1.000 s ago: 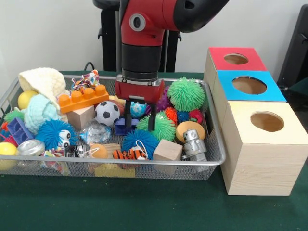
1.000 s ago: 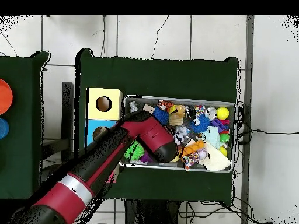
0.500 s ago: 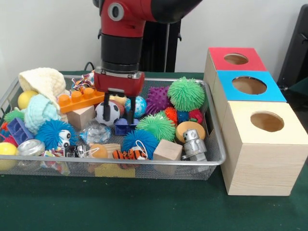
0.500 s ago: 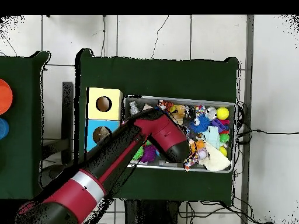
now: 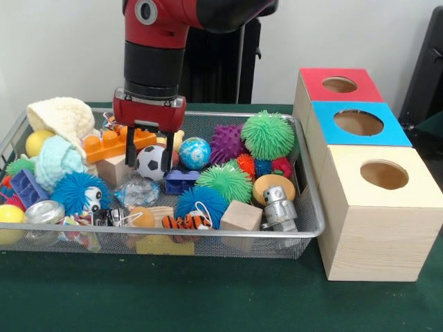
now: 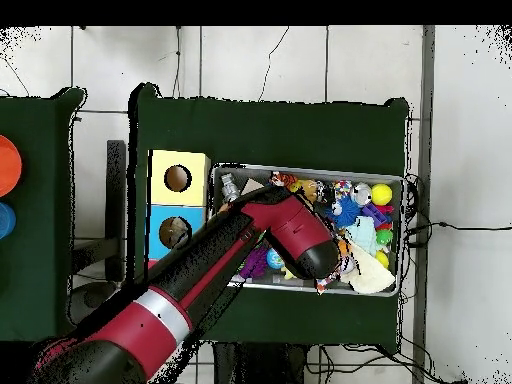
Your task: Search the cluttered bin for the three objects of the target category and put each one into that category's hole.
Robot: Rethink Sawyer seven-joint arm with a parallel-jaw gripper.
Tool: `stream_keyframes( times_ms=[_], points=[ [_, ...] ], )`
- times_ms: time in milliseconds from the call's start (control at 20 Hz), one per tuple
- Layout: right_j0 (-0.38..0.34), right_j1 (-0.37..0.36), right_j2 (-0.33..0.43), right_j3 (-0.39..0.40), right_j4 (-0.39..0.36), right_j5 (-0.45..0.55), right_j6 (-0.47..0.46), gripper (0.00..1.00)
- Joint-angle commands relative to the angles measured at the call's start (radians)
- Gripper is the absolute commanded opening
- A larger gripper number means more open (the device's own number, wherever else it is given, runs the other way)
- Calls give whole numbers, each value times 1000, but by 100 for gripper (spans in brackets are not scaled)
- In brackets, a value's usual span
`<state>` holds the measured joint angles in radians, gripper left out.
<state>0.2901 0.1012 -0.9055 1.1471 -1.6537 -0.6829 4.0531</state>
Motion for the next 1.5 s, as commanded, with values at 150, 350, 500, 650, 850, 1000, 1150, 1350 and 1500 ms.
stream_keyframes(
  times_ms=[150,350,500,650,850,1000,1150,1350,1500],
  points=[
    [-3,83,173,0,11,51,-206,100],
    [-12,106,187,-17,28,80,-219,100],
    [-19,109,191,-21,38,87,-224,100],
    [-20,113,187,-26,40,93,-221,100],
    [-23,129,184,-38,41,109,-211,100],
    [-23,154,177,-53,24,104,-189,100],
    [-22,177,171,-65,11,101,-175,100],
    [-8,207,153,-76,-20,77,-126,100],
    [-16,204,165,-79,-9,86,-139,100]
  ],
)
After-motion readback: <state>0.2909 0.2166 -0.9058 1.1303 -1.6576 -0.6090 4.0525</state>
